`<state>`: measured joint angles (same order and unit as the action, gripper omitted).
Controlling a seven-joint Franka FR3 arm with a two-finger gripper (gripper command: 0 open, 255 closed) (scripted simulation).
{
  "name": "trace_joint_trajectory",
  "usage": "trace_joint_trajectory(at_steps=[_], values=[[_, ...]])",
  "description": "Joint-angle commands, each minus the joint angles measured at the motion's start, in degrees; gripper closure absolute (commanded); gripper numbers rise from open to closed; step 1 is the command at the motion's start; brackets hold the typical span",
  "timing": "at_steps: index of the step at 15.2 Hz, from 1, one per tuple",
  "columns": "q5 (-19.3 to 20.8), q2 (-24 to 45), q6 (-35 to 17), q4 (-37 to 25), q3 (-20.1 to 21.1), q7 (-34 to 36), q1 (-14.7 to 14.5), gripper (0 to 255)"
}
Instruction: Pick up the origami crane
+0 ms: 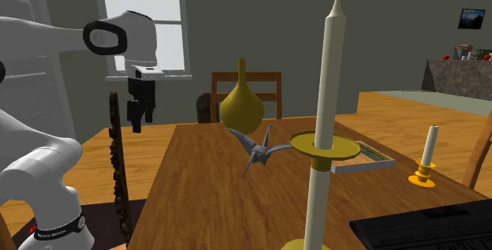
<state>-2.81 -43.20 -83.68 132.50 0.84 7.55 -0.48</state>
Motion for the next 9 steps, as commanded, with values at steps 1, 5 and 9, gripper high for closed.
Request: trace_joint_trajectory(at_steps=[1,5,9], values=[[0.0,0.0,0.0,0.0,0.0,0.0,0.0,0],[0.3,9.3,-2.7,-6.4,-0.5,1.4,1.3,0],[0.5,18.5,-4.1,-13.8,-1.2,2.9,2.4,0]])
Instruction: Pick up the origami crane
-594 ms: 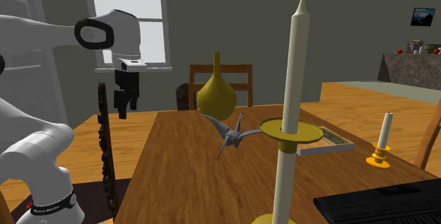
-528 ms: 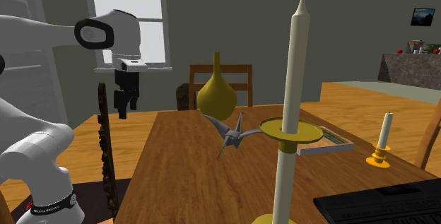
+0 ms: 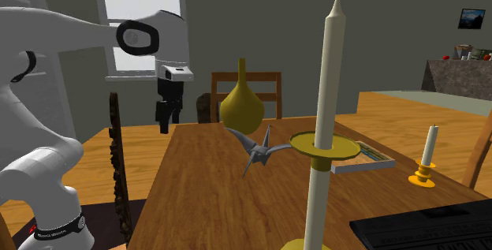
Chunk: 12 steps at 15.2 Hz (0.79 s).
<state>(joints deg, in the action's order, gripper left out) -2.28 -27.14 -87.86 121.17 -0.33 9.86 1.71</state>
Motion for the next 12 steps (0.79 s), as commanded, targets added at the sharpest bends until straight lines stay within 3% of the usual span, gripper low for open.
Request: trace_joint_trajectory(at_steps=[1,12], values=[[0.0,4.7,-0.1,-4.5,-0.3,0.9,0.5,0],[-0.6,30.4,2.9,-32.2,-3.0,4.3,3.3,0]])
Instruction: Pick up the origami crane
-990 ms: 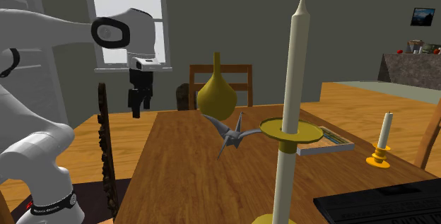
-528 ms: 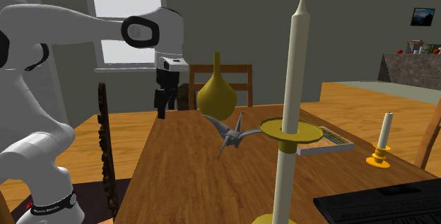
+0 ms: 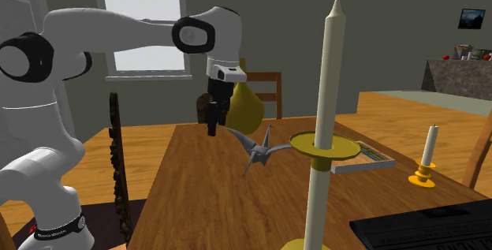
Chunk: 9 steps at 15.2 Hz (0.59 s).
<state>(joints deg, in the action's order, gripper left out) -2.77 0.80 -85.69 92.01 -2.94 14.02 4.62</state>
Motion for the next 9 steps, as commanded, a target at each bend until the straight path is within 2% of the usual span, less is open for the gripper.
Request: trace_joint_trajectory(at_steps=[1,4,7,8,9], values=[[-0.3,4.9,1.5,-6.3,-0.6,0.4,0.7,0],[-1.0,13.1,4.6,-17.3,-1.4,1.3,1.7,0],[-2.1,22.9,9.5,-31.7,-2.1,2.2,3.2,0],[-2.2,24.0,10.1,-33.3,-2.2,2.3,3.4,0],[-2.1,23.5,9.0,-31.7,-2.2,2.2,3.4,0]])
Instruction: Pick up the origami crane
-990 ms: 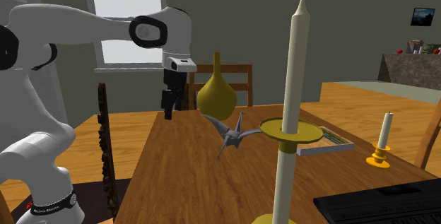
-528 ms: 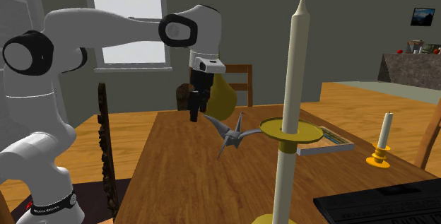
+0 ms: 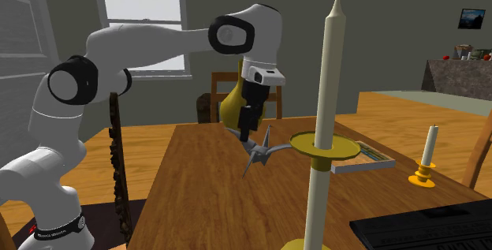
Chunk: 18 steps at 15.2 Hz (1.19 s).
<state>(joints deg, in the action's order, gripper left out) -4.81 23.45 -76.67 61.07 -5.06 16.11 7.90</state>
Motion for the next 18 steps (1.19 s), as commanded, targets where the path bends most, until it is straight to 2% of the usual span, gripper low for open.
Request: trace_joint_trajectory(at_steps=[1,6,8,9,18], values=[[0.0,0.3,-1.1,0.8,0.0,0.1,0.0,0],[0.2,-1.6,-6.6,8.2,-0.1,-0.1,-0.3,0],[0.2,-1.6,-6.6,8.2,-0.1,-0.1,-0.3,0],[0.2,-1.6,-6.6,8.2,-0.1,-0.1,-0.3,255],[0.2,-1.6,-6.6,8.2,-0.1,-0.1,-0.3,255]])
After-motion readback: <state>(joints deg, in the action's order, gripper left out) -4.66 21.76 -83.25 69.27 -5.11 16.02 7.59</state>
